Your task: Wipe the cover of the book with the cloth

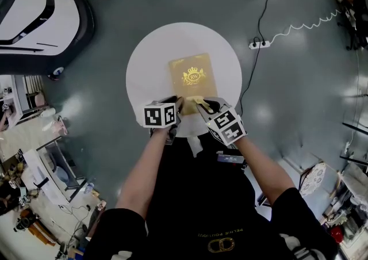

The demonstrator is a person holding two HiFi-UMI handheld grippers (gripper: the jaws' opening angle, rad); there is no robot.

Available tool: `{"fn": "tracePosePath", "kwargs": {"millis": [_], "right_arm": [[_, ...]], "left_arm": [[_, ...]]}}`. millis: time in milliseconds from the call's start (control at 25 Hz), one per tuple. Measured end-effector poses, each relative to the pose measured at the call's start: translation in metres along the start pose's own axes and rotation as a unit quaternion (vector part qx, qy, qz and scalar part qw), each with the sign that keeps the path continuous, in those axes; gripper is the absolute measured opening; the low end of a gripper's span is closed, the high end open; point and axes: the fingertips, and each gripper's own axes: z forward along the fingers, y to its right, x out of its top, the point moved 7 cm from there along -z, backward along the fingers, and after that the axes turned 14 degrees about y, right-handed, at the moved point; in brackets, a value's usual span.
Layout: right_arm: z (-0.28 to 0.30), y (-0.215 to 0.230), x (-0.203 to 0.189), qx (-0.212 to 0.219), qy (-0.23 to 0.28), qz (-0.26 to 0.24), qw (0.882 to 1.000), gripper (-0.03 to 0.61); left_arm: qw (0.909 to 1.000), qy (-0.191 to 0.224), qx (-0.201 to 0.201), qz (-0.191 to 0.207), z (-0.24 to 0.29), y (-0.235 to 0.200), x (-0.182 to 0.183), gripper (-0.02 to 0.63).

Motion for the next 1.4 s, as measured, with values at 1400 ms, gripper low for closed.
{"fn": "tracePosePath", "kwargs": {"millis": [1400], "right_arm": [[0.037, -0.021, -0.034, 0.043, -0.082, 0.019, 0.996, 0.091]], "left_arm": [[1.0, 0.004, -0.001, -0.007, 0.001, 0.001, -0.002, 0.104]]}}
